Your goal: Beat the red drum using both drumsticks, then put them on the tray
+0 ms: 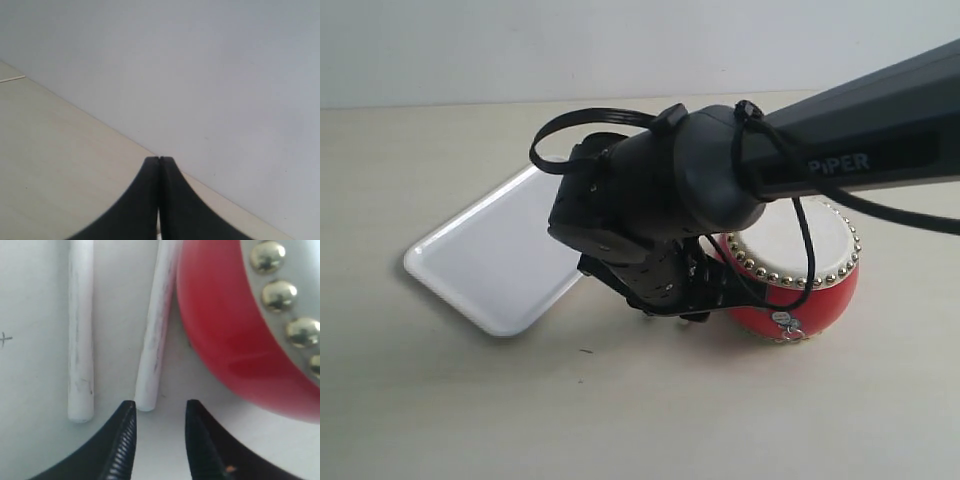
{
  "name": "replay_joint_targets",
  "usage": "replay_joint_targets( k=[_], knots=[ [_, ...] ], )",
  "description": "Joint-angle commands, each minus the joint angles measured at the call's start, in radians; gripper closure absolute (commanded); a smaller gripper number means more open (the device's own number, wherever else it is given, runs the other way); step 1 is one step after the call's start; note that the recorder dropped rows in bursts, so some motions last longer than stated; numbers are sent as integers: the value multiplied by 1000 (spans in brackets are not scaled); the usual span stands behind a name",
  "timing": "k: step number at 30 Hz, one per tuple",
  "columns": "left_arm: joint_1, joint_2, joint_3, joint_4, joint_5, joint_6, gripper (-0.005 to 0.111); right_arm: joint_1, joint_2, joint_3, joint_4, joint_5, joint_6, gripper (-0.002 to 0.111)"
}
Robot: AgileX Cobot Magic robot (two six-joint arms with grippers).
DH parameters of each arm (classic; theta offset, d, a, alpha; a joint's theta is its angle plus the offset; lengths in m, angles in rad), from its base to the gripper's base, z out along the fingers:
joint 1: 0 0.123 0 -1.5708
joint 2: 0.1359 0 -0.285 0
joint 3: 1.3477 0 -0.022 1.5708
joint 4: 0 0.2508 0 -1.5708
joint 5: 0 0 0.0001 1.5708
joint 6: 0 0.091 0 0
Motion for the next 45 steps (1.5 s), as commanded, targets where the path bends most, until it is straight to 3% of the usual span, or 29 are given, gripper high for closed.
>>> replay_joint_targets(
  k=[1,45],
  knots=[
    [-5,-7,3,4,-2,-2,107,-5,13,-8,-15,-11,6,75],
    [-5,-7,3,4,-2,-2,107,-5,86,-8,-100,-21,119,75]
  ],
)
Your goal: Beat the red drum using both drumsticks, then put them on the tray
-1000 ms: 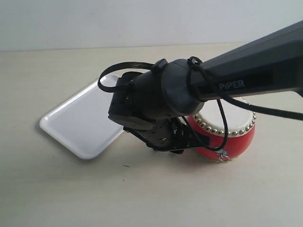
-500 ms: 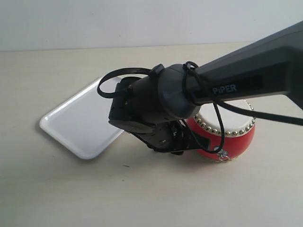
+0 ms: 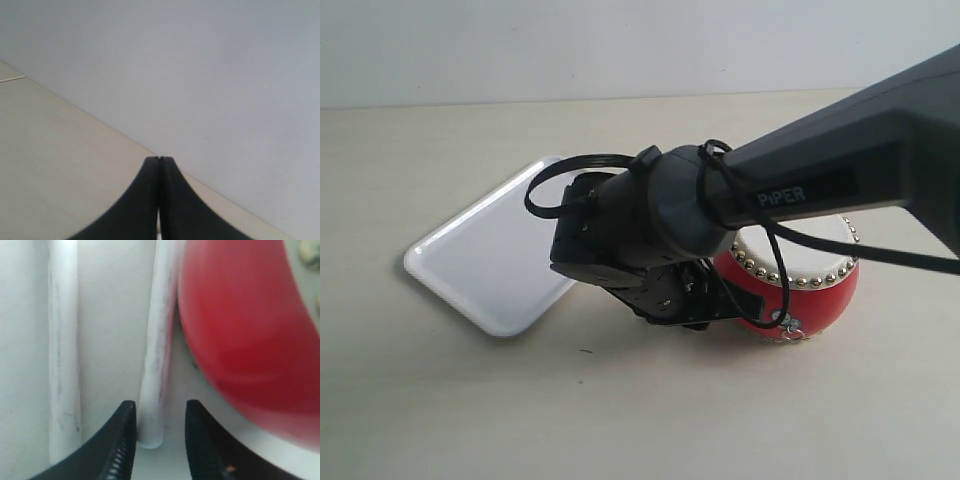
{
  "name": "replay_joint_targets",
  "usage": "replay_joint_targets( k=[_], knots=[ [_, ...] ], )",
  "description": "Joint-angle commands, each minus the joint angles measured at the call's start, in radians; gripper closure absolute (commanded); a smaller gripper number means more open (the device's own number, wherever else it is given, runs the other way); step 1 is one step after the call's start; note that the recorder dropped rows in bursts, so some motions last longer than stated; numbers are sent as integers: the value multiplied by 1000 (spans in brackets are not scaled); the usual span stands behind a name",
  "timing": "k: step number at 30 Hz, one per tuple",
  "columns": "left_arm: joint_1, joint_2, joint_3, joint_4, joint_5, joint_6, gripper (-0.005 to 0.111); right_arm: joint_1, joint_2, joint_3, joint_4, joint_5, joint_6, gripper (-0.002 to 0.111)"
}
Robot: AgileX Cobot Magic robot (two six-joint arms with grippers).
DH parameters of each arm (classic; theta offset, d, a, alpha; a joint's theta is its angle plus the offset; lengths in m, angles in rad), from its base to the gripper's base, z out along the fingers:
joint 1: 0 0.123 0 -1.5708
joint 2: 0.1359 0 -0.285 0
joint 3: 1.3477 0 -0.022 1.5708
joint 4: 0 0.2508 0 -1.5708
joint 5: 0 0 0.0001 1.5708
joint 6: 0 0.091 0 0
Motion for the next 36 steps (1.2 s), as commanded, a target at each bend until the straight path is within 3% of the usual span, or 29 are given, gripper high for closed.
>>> replay_joint_targets(
  k=[1,17,30,36],
  knots=[
    [-5,-7,3,4,-2,-2,107,-5,2,-8,-18,0,13,75],
    [-5,-7,3,4,-2,-2,107,-5,28,-8,-32,4,29,77],
    [-5,-7,3,4,-2,-2,107,-5,23,-8,-32,35,29,106],
    [-5,-7,3,4,-2,-2,107,-5,-7,-8,-46,61,23,106]
  ],
)
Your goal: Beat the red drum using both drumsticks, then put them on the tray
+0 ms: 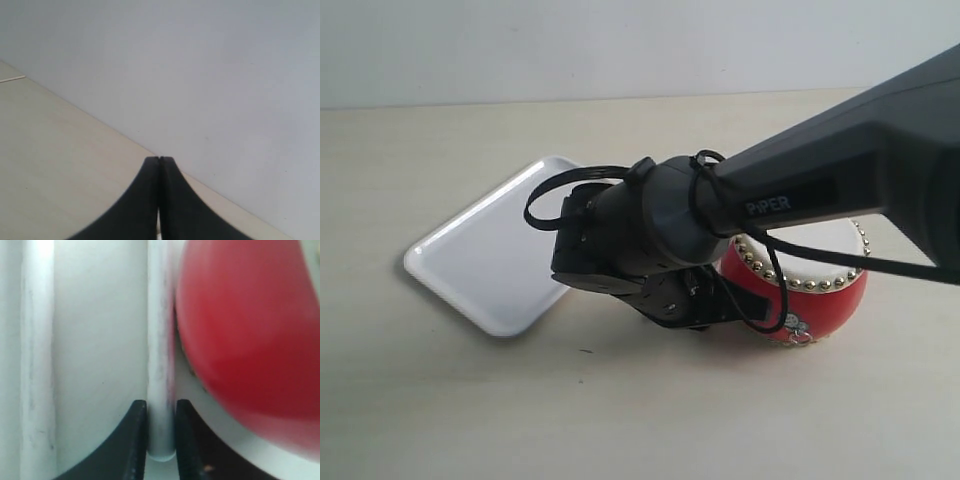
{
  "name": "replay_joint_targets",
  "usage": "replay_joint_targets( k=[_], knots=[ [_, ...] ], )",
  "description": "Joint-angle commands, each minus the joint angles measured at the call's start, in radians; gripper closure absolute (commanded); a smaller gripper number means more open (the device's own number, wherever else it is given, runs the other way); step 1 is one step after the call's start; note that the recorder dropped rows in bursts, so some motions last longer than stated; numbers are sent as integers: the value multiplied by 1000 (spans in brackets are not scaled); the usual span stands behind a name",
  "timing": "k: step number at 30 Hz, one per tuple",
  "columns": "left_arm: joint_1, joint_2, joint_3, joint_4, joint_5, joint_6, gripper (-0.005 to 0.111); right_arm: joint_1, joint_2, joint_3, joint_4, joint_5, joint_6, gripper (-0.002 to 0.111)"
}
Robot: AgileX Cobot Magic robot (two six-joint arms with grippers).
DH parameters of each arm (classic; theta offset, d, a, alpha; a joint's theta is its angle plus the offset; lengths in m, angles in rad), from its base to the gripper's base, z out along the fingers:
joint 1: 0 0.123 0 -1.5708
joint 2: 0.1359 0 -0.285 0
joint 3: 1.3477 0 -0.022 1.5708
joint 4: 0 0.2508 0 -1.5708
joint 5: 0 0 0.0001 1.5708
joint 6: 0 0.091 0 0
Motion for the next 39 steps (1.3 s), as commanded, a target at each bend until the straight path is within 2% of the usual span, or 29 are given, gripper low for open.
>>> replay_joint_targets(
  k=[1,9,13,17,22,25,31,39],
  knots=[
    [-5,-7,3,4,-2,-2,107,-5,-43,-8,-24,24,0,106],
    [-5,-7,3,4,-2,-2,107,-5,-114,-16,-58,-45,-9,106],
    [-5,-7,3,4,-2,-2,107,-3,-161,-42,-52,-85,-111,106],
    [-5,-7,3,4,-2,-2,107,-3,-251,-49,-52,-228,-212,108],
    [-5,-7,3,4,-2,-2,107,-3,-373,-38,-56,-309,-381,108],
    [-5,-7,3,4,-2,-2,107,-3,-445,7,-48,-381,-466,108],
    [-5,-7,3,4,-2,-2,107,-3,-587,155,-11,-710,-491,108],
    [-5,-7,3,4,-2,-2,107,-3,-729,324,-11,-854,-545,108]
  ],
)
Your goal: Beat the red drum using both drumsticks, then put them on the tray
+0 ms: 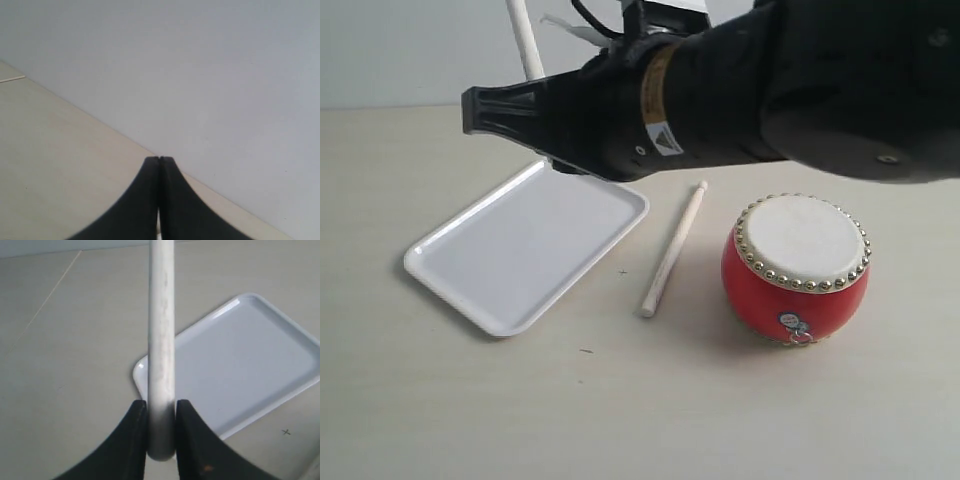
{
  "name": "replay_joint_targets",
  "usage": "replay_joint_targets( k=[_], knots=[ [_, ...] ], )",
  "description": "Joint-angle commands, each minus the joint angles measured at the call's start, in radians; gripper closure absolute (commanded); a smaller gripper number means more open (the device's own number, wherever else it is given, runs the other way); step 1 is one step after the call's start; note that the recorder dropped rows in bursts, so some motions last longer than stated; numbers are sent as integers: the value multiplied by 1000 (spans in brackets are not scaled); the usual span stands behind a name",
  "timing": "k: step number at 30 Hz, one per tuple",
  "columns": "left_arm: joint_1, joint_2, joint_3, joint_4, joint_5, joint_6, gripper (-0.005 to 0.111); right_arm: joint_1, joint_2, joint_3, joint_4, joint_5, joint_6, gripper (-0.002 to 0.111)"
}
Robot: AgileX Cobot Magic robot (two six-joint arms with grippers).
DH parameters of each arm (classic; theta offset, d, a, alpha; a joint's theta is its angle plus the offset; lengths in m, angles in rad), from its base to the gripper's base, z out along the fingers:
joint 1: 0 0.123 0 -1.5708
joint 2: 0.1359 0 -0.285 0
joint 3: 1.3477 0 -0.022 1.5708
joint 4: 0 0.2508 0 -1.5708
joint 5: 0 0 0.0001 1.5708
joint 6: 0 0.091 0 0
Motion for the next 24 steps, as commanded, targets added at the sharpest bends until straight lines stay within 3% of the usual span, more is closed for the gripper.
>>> replay_joint_targets(
  k=[1,7,17,24],
  knots=[
    [-5,-7,3,4,-2,-2,107,-3,-82,84,-4,-91,-21,108],
    [-5,-7,3,4,-2,-2,107,3,-141,201,24,-202,-21,108],
    [-5,-7,3,4,-2,-2,107,198,-164,247,22,-197,-28,108],
    [-5,-7,3,4,-5,-7,107,235,-164,247,42,-199,-1,108]
  ],
)
